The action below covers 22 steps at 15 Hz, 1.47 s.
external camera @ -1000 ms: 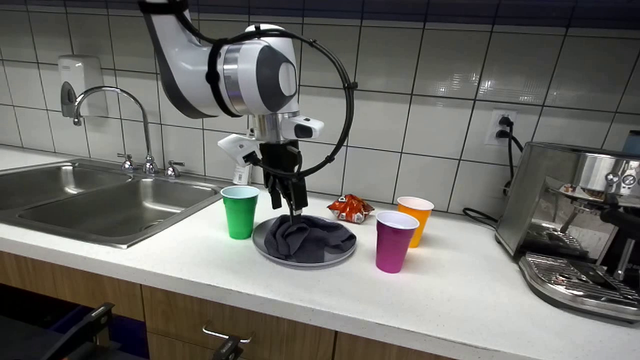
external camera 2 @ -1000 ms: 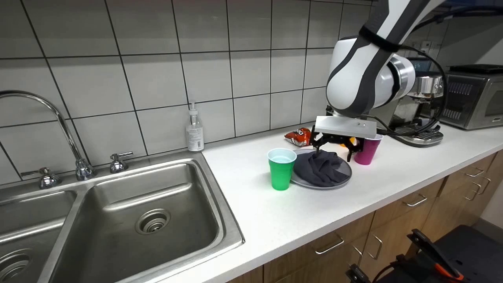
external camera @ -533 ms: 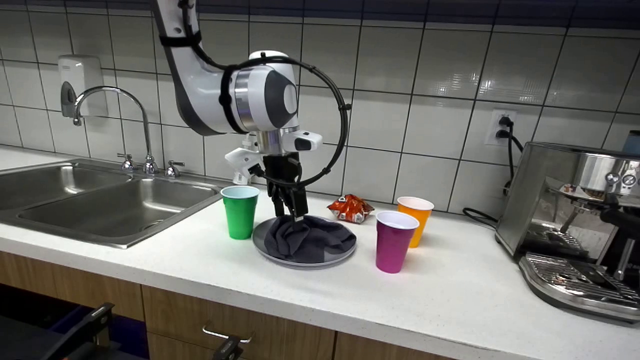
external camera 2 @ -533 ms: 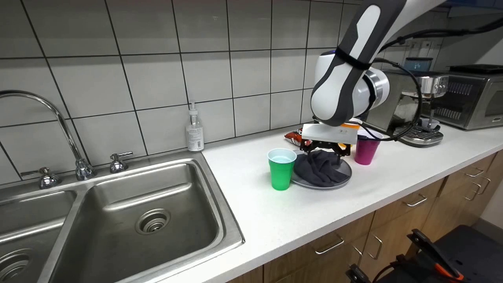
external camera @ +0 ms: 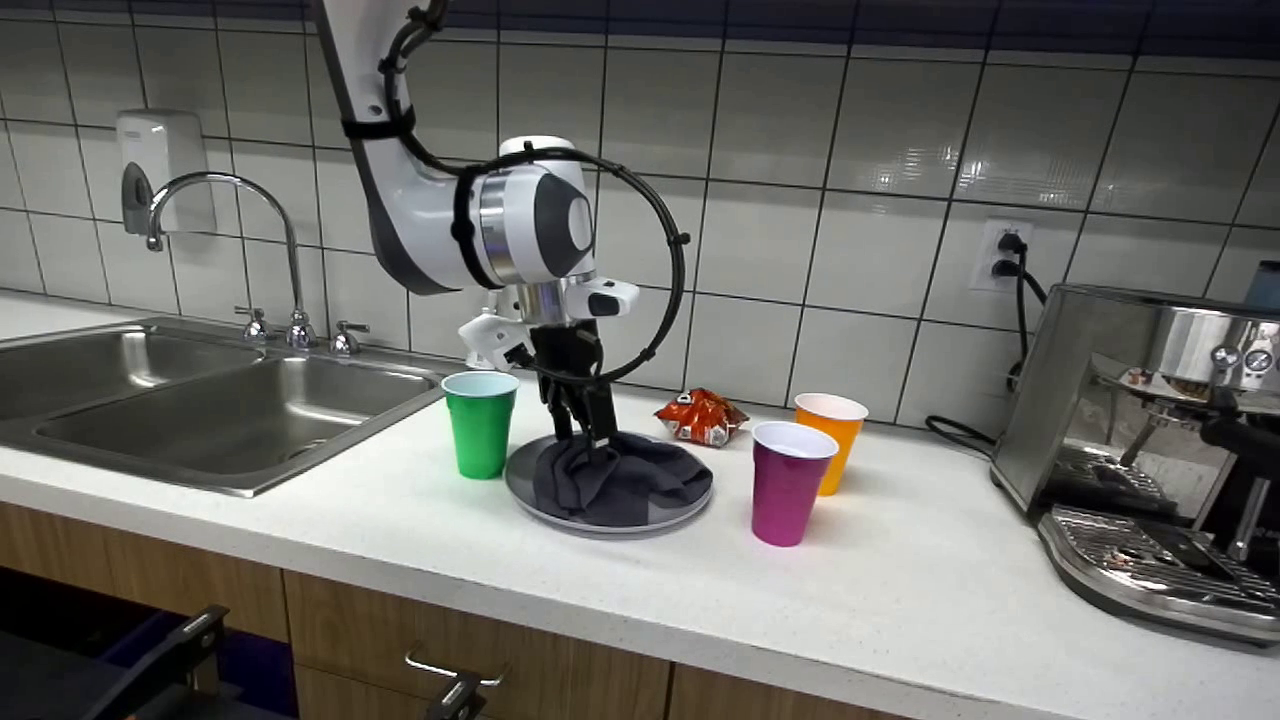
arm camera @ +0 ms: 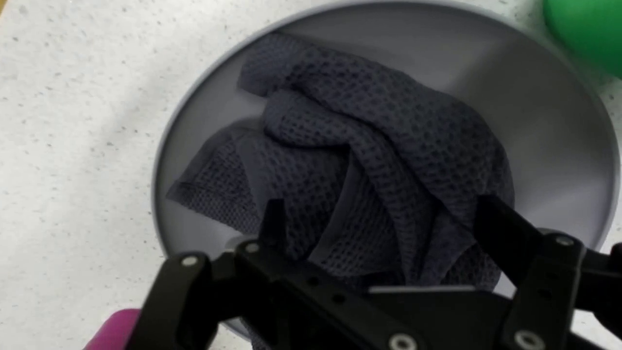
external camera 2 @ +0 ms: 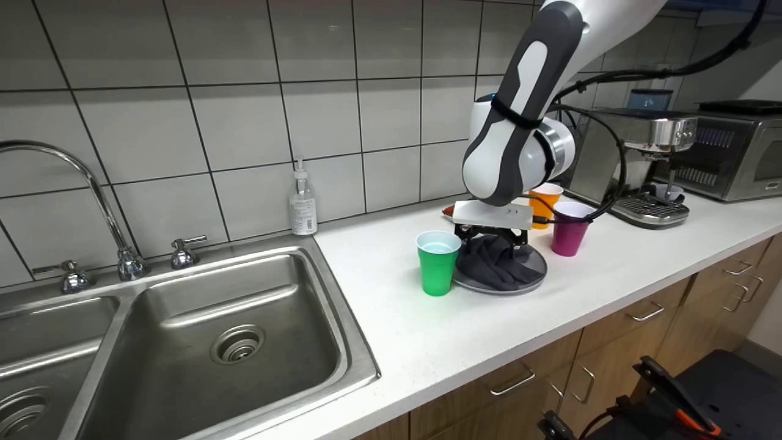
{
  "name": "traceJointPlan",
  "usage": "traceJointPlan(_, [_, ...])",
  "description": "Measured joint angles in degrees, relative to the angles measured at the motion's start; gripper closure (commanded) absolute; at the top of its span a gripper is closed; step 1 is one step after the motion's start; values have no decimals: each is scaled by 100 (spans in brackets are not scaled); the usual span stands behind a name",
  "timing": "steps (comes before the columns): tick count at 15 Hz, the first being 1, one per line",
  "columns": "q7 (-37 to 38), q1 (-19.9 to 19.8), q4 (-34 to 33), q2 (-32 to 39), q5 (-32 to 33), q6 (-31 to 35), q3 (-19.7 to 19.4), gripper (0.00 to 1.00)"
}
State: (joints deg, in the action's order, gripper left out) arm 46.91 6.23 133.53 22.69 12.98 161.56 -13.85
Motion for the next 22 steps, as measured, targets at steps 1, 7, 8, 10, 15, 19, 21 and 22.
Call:
traceJointPlan(1, [0,38,-53,56,-29,0,-35,0])
traceJointPlan(7, [0,121,-320,373,-264,0,-171,0])
traceJointPlan(8, [0,127,-353,418,-293,0,-183,0])
traceJointPlan(10, [1,132,-403,493,-352,0,-190,0])
traceJointPlan(15, [0,144,-487,580,-481,0,-190,51])
traceJointPlan(19, [0,145,-524,588,-492,0,-193,80])
traceJointPlan(21, [0,148,-535,588,-492,0,-208,95])
traceJointPlan(22, [0,151,-537,587,-492,0,-219,99])
